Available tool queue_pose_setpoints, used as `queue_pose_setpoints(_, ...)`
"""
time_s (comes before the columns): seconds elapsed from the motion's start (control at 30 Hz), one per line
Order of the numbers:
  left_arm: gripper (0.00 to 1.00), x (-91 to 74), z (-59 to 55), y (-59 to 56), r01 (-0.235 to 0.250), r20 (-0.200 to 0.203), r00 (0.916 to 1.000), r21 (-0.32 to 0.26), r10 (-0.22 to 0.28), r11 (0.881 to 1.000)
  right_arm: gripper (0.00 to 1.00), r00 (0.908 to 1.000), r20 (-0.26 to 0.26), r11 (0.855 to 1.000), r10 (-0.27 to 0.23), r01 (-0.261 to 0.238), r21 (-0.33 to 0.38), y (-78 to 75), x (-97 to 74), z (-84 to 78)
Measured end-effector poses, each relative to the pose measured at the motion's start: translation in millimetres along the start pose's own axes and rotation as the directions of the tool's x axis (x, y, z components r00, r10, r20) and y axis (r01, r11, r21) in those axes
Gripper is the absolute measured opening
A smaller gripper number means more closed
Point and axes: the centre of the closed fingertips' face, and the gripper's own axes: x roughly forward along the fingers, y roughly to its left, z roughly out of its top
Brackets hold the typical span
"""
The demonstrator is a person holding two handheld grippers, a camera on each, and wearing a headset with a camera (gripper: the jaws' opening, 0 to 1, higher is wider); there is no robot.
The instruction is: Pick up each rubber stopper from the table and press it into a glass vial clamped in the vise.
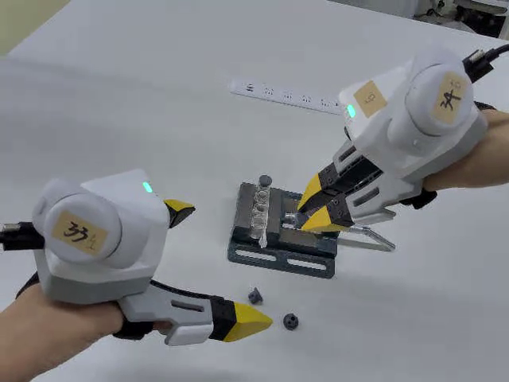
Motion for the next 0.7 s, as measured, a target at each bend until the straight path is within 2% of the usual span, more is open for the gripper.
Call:
queue_pose_setpoints(0.07,0.99,-1.0,-0.5,1.6,-0.006,-0.002,1.0000,0.003,0.006,1.000,0.06,0.9999,-0.013,1.000,0.001,-0.001,-0.018,-7.5,3.3,0.4)
queue_pose_setpoints(0.13,0.99,-1.9,-1.4,3.6,-0.010,-0.005,0.9999,0.002,0.010,1.000,0.06,0.9986,-0.052,0.997,-0.011,0.007,-0.076,-17.5,7.3,-2.5)
queue_pose_setpoints(0.27,0.99,-3.7,-2.4,6.0,-0.017,-0.009,0.9998,0.000,0.017,1.000,0.06,0.9969,-0.077,0.994,-0.013,0.005,-0.106,-30.3,15.2,-0.9)
queue_pose_setpoints(0.43,0.99,-3.8,-4.3,4.2,-0.015,-0.018,0.9997,0.000,0.015,1.000,0.06,0.9943,-0.107,0.991,-0.002,-0.012,-0.130,-40.6,21.2,-1.8)
queue_pose_setpoints(0.7,0.99,-4.0,-2.2,5.2,-0.024,-0.010,0.9997,-0.007,0.024,1.000,0.06,0.9867,-0.162,0.989,0.013,-0.036,-0.145,-57.9,32.8,-8.3)
